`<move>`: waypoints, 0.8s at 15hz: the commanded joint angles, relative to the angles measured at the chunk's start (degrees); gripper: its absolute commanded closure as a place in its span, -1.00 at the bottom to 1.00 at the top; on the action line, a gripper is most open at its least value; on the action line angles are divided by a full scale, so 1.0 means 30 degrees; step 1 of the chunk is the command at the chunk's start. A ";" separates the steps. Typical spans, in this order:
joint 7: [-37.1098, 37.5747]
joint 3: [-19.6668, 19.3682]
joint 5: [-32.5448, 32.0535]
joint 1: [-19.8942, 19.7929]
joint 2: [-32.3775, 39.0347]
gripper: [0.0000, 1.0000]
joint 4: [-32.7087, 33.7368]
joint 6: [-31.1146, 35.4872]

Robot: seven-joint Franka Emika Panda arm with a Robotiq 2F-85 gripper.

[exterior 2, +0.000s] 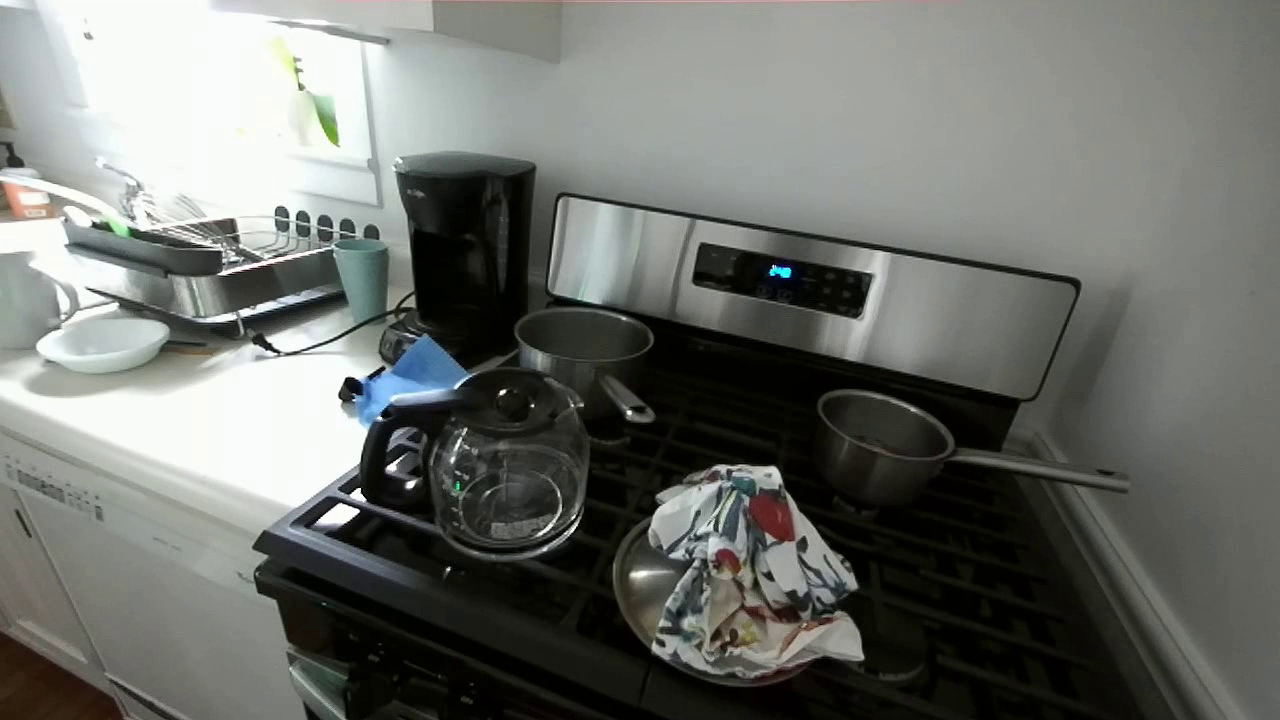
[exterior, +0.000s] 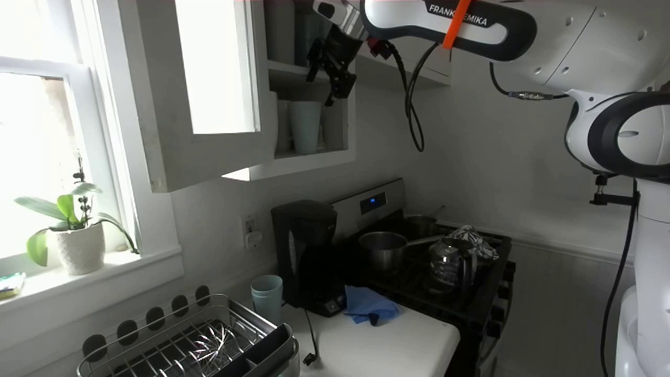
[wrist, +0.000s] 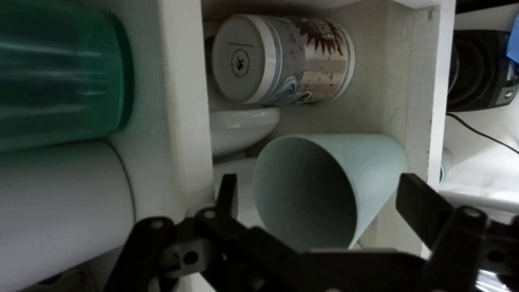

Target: Move the greenish cup to the lower shelf and put it upright

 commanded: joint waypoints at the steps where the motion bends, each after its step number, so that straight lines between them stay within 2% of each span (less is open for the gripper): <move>1: 0.3029 -0.0073 -0.0791 0.0111 -0.0710 -1.00 -0.0735 0.0258; 12: 1.1272 0.0281 0.0331 0.0389 -0.1780 -1.00 -0.1201 0.0020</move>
